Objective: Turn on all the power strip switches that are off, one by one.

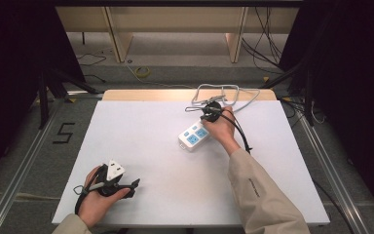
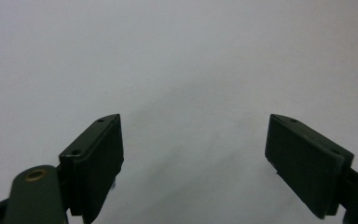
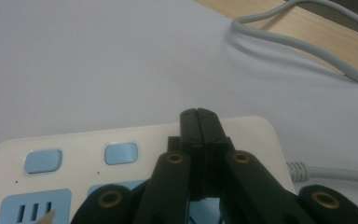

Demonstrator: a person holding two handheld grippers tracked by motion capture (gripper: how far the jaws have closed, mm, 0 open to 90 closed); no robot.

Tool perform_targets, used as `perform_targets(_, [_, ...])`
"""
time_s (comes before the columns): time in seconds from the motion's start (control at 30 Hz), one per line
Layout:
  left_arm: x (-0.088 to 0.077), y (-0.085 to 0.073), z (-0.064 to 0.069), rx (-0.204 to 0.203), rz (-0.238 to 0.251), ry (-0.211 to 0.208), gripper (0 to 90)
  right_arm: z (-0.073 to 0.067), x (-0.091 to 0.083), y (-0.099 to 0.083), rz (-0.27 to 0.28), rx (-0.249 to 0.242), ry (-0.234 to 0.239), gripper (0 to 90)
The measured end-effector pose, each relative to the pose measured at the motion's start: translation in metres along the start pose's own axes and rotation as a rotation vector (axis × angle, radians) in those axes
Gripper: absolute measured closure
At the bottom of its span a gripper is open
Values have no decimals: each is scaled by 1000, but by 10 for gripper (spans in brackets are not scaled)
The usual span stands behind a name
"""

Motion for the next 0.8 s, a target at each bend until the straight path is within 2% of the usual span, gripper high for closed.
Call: perform_targets(0.8, [1, 0, 0, 0, 0, -1, 190, -2, 4, -1, -7, -13, -2, 900])
Point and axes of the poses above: each handheld gripper's, and its own axes: x roughly forward along the jaws, y roughly out of its top, z roughly to its right, the point moved 9 cm from there along x, roughly forward along the jaws, and after that the axes turned 11 degrees about x, right-handed, at the moved point
